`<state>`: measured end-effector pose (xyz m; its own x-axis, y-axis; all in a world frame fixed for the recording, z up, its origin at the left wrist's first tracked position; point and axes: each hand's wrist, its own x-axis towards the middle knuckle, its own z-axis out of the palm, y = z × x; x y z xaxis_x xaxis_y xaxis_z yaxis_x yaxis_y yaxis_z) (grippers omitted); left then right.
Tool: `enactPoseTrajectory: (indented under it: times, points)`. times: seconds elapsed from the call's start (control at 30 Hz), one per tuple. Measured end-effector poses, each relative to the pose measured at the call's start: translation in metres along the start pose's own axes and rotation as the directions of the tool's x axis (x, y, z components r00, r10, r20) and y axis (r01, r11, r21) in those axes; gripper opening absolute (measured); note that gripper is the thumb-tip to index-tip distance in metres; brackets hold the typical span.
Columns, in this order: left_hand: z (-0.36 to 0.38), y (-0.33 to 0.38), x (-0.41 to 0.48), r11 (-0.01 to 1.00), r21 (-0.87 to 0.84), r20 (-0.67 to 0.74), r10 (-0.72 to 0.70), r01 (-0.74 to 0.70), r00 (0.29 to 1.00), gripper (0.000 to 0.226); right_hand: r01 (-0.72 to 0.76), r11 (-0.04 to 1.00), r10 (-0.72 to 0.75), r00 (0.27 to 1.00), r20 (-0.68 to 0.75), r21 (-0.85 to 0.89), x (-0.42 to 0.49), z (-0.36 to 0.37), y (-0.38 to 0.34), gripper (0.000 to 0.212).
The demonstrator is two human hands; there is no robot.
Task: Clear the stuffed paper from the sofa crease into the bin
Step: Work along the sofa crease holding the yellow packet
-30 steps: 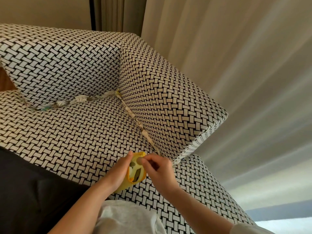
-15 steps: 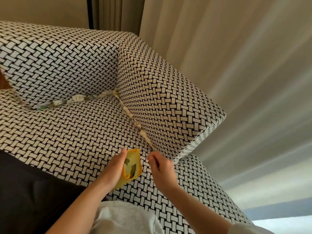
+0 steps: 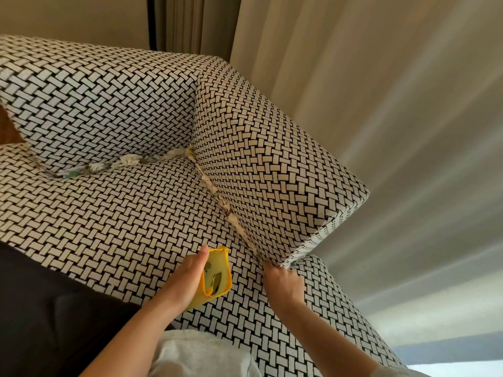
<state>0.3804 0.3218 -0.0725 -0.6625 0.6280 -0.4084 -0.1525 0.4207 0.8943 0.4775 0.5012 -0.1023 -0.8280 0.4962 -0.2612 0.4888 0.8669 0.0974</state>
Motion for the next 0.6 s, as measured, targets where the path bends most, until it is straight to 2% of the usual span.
enactPoseTrajectory:
  times: [0.17, 0.37, 0.47, 0.6]
  points:
    - [0.0, 0.001, 0.0, 1.0, 0.016, -0.012, -0.019, 0.019, 1.0, 0.049, -0.07, 0.991, 0.068, 0.997, 0.019, 0.112, 0.011, 0.0, -0.003, 0.026]
    - [-0.001, 0.002, -0.002, 0.999, 0.028, -0.009, -0.034, 0.034, 0.999, 0.05, -0.07, 0.984, 0.06, 0.996, 0.066, 0.166, 0.018, 0.005, -0.006, 0.028]
    - [-0.002, -0.002, 0.001, 0.997, 0.043, -0.02, -0.065, 0.065, 0.998, 0.065, -0.073, 0.981, 0.07, 0.997, 0.022, 0.181, 0.02, 0.006, -0.006, 0.026]
    - [-0.003, -0.003, 0.0, 0.996, 0.047, -0.034, -0.075, 0.077, 0.997, 0.066, -0.082, 0.976, 0.099, 0.992, -0.073, 0.204, 0.019, 0.006, -0.007, 0.026]
